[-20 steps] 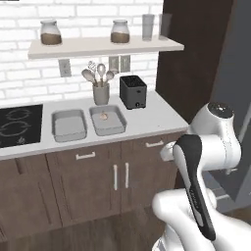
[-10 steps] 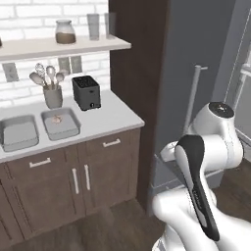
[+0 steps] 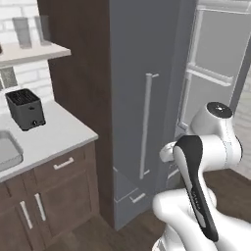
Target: Place one garlic and one steak in each tupperware on the nearby counter, to pack two identical lunches.
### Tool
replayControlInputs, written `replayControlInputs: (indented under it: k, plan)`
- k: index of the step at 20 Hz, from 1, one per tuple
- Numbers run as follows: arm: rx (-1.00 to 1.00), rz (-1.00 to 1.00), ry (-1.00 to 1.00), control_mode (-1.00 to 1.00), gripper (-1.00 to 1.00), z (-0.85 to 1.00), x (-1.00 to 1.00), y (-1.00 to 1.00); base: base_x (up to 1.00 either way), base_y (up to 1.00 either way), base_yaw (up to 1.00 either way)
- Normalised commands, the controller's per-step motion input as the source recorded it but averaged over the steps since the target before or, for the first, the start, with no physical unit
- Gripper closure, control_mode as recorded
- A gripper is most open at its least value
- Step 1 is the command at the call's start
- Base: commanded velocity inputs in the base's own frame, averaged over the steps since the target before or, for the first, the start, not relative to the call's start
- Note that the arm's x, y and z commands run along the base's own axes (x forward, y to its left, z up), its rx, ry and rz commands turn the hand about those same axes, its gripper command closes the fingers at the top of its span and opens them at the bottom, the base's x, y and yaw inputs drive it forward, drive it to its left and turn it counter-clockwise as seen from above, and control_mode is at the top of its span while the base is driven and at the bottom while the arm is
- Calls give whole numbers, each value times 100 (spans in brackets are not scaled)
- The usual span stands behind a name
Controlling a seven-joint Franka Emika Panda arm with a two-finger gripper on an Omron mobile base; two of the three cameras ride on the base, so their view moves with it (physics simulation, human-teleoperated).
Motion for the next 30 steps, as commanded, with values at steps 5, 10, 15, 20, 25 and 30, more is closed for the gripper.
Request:
replayControlInputs:
  k: [5,10,15,20,25,30]
  plan:
    - [0,0,0,100,-100,0,0,0,47,-56,-54]
    - [0,0,0,100,-100,0,0,0,33,-72,-52]
    - [0,0,0,100,-100,0,0,0,33,-44,-26]
    - [0,0,0,100,-100,0,0,0,61,0,30]
    - [0,0,0,100,-100,0,0,0,85,0,52]
    - [0,0,0,100,-100,0,0,0,91,0,51]
